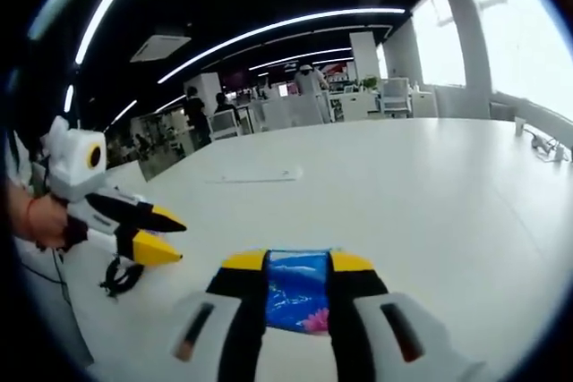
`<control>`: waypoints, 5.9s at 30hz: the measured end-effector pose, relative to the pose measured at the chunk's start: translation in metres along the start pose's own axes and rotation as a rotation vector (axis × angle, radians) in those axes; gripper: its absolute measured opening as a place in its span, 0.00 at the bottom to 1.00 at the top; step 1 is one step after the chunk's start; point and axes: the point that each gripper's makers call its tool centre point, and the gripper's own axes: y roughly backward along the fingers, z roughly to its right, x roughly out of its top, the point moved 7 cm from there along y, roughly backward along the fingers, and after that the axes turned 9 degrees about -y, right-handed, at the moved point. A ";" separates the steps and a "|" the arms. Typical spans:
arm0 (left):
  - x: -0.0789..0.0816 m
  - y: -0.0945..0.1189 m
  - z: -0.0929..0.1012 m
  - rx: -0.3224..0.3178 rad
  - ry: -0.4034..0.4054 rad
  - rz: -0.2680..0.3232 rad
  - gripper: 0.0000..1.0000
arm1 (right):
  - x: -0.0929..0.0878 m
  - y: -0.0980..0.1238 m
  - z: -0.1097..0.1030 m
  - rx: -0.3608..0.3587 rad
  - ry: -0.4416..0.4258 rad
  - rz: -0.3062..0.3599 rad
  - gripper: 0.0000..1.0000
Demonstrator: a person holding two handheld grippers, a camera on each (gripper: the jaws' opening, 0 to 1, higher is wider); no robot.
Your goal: Arrange the tabletop items into an orderly group along one side of the table until the central work area is clear of visible clutter.
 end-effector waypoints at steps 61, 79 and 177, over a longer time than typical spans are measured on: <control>-0.033 0.124 -0.057 0.118 0.004 0.052 0.47 | -0.001 -0.011 -0.126 0.198 0.017 -0.030 0.43; -0.056 0.170 -0.077 0.174 0.012 0.046 0.47 | -0.017 -0.015 -0.179 0.261 0.031 -0.060 0.42; -0.110 0.187 -0.197 0.155 -0.042 -0.061 0.40 | -0.121 -0.103 -0.239 0.025 -0.439 -0.297 0.08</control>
